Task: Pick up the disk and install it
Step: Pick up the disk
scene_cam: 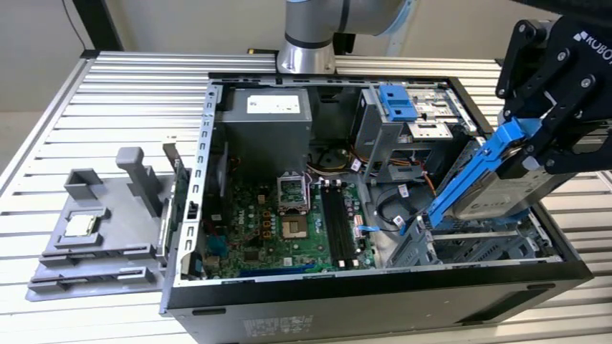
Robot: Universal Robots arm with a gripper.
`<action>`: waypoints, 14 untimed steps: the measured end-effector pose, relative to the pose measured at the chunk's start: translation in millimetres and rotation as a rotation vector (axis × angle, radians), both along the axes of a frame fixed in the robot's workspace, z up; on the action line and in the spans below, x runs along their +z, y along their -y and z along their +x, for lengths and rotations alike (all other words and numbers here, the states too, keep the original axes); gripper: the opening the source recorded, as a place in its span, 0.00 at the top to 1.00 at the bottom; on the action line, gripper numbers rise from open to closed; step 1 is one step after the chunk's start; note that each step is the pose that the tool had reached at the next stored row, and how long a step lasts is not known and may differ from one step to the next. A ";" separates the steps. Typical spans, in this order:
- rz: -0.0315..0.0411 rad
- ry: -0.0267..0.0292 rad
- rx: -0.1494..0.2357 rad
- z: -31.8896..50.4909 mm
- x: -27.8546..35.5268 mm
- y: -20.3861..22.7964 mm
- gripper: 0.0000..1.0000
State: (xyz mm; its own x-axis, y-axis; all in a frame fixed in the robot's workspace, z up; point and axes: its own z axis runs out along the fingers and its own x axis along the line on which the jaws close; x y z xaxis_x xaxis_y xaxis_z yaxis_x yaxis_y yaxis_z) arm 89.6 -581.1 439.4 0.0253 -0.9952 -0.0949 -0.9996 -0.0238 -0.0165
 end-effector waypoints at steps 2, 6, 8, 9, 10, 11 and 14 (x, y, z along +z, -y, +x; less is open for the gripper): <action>-0.0001 0.0000 0.000 0.0 -2.7 0.2 1.00; -0.0004 -0.0001 0.000 0.0 -7.8 0.7 1.00; -0.0015 -0.0005 0.000 -0.2 -10.7 0.7 1.00; -0.0015 -0.0005 -0.001 -0.3 -12.5 0.7 1.00; -0.0005 0.0000 -0.001 -0.3 -14.8 0.8 1.00; 0.0002 0.0001 0.000 -0.1 -17.0 0.8 1.00; -0.0001 -0.0002 0.000 0.0 -21.2 0.9 1.00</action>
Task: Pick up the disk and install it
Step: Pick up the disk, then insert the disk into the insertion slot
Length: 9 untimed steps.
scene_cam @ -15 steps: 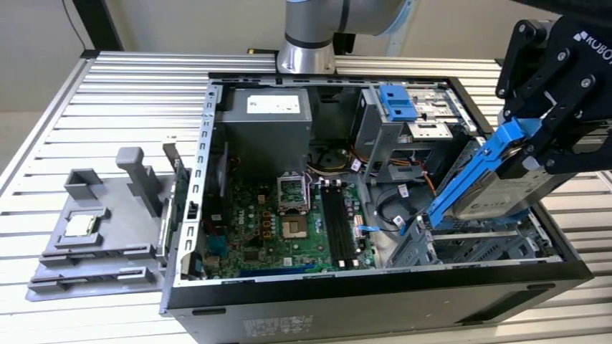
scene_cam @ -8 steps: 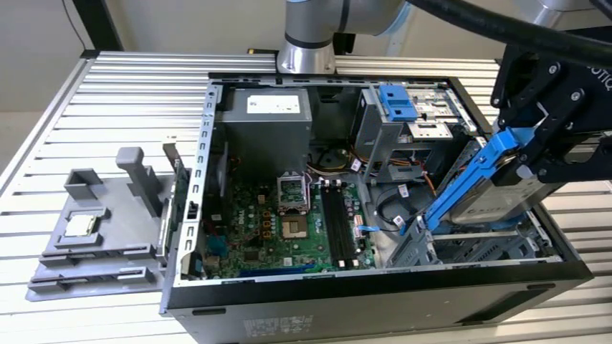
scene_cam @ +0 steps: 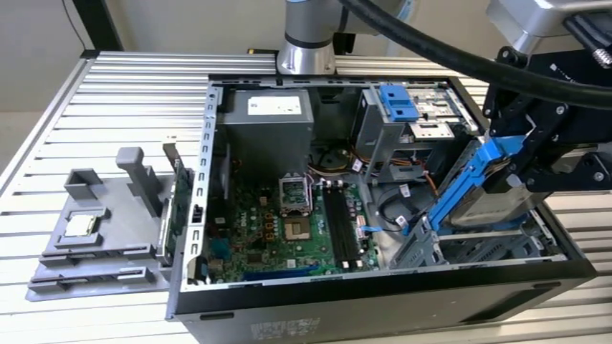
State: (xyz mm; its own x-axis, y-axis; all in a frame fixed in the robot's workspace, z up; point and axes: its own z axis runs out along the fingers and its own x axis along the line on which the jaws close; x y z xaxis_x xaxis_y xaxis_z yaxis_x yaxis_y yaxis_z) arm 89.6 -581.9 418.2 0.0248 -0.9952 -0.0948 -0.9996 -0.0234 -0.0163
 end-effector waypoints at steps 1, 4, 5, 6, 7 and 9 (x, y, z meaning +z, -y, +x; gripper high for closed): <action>0.0004 -0.0009 0.000 0.0 -0.3 0.3 1.00; 0.0004 -0.0023 0.000 0.1 -0.1 1.6 1.00; 0.0004 -0.0030 0.000 0.2 0.2 2.0 1.00; 0.0016 -0.0036 0.001 0.5 0.1 2.7 1.00; 0.0010 -0.0053 0.001 0.3 0.8 3.4 1.00; 0.0003 -0.0072 0.000 0.0 1.7 4.2 1.00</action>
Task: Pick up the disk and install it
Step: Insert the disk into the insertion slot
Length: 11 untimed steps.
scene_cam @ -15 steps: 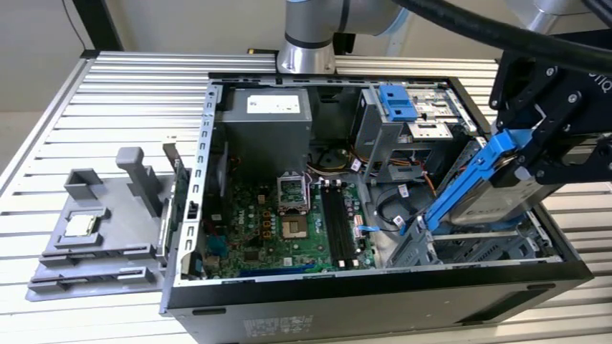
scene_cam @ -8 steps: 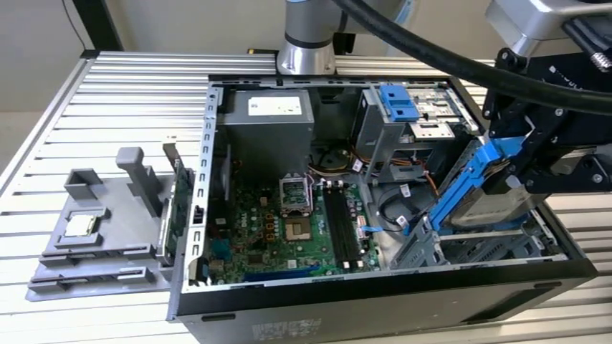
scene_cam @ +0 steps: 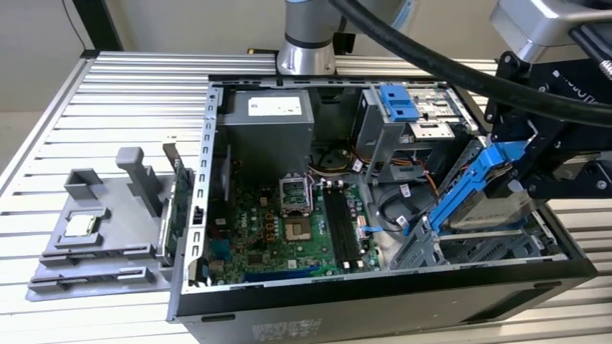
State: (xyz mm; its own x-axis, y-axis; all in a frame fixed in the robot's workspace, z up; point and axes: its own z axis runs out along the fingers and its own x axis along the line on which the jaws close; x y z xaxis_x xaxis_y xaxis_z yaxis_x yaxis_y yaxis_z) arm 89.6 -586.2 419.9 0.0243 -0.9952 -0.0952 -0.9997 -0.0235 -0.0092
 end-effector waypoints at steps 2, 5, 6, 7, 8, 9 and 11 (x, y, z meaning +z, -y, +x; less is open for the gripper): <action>-0.0008 -0.0001 0.000 0.0 -0.4 0.0 1.00; -0.0040 -0.0001 0.000 0.0 -4.2 -0.1 1.00; -0.0046 -0.0001 0.000 0.0 -6.0 -0.1 1.00; -0.0054 -0.0001 0.000 0.1 -7.5 -0.2 1.00; -0.0058 -0.0001 0.000 0.1 -9.7 -0.2 1.00; -0.0059 -0.0001 0.000 0.0 -11.8 -0.2 1.00; -0.0078 -0.0001 0.000 0.1 -15.1 -0.4 1.00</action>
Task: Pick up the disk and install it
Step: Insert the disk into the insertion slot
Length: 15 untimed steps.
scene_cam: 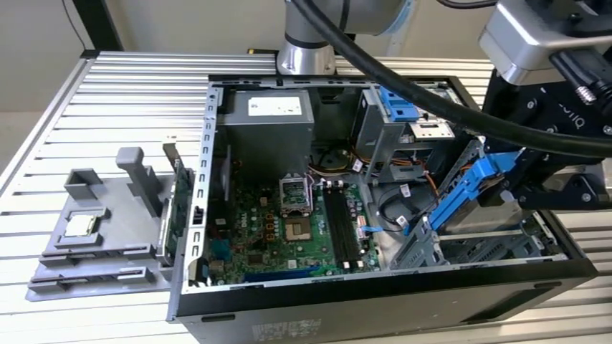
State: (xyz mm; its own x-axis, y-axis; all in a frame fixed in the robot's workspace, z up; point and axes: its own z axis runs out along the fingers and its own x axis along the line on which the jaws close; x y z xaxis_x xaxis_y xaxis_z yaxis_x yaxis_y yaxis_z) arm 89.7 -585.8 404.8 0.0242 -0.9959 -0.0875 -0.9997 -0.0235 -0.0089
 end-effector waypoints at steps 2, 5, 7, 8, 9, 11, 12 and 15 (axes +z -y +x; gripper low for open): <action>-0.0007 0.0000 0.000 0.0 -3.6 -0.2 1.00; -0.0016 0.0001 0.000 0.1 -7.0 -0.4 1.00; -0.0017 0.0000 0.000 0.1 -7.2 -0.4 1.00; -0.0022 -0.0002 0.000 0.0 -7.3 -0.3 1.00; -0.0017 -0.0001 0.000 0.0 -7.6 -0.4 0.00; -0.0015 0.0000 0.000 0.1 -7.8 -0.4 0.00; -0.0016 0.0000 0.000 0.0 -7.9 -0.4 0.00; -0.0014 0.0000 0.000 0.1 -6.8 -0.3 0.00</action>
